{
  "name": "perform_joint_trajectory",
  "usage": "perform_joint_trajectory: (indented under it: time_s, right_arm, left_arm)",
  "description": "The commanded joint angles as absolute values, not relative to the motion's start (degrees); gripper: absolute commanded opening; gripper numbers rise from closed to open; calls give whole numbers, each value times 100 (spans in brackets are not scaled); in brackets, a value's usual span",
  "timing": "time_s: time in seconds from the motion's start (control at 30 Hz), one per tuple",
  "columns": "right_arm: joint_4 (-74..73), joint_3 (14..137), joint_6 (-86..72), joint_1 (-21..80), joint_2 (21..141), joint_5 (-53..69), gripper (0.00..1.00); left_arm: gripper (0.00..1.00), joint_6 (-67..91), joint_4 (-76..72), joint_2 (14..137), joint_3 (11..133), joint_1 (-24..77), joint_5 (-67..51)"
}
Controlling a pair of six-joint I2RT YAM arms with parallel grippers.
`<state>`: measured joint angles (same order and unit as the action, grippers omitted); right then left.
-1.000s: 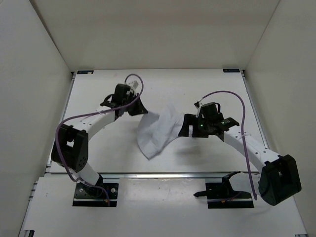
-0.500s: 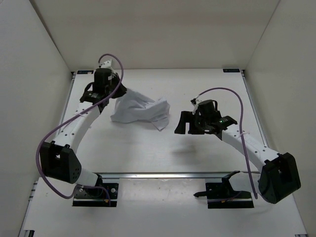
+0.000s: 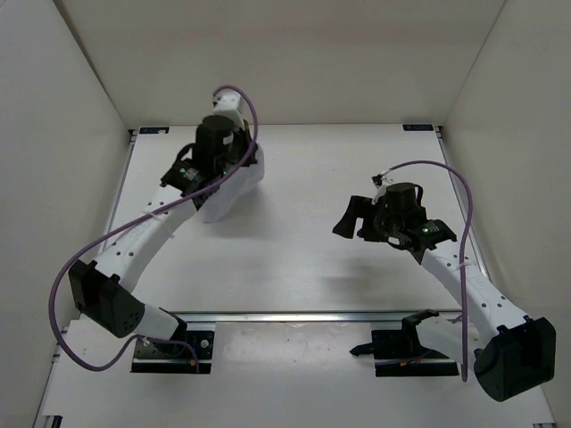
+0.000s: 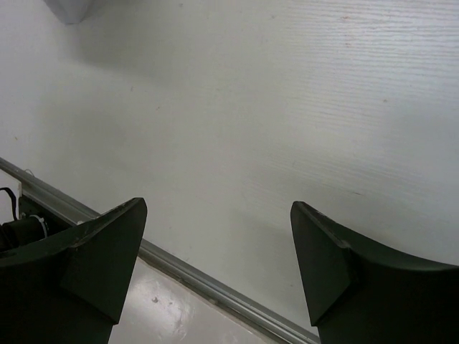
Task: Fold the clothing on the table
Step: Flatten the skirt out
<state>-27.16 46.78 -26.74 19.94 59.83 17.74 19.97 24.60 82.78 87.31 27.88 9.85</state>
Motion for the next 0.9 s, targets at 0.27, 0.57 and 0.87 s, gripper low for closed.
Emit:
perform_joint_trajectory:
  time_s: [0.27,0.57,0.87]
  right_arm:
    - [-3049,4368,-2427,1082,5282,1995,79]
    - [-2734,4482,-2566,1651,5764,1793,79]
    - [-2531,4421,-2715,1723,5897,1775,80]
  left_arm:
    - [0,2715,1118,7032,5803,4140,-692]
    - [0,2373,1063,7478,5757,4490,-2398]
    - [71,2083,1309,7533,4668,4562,-2585]
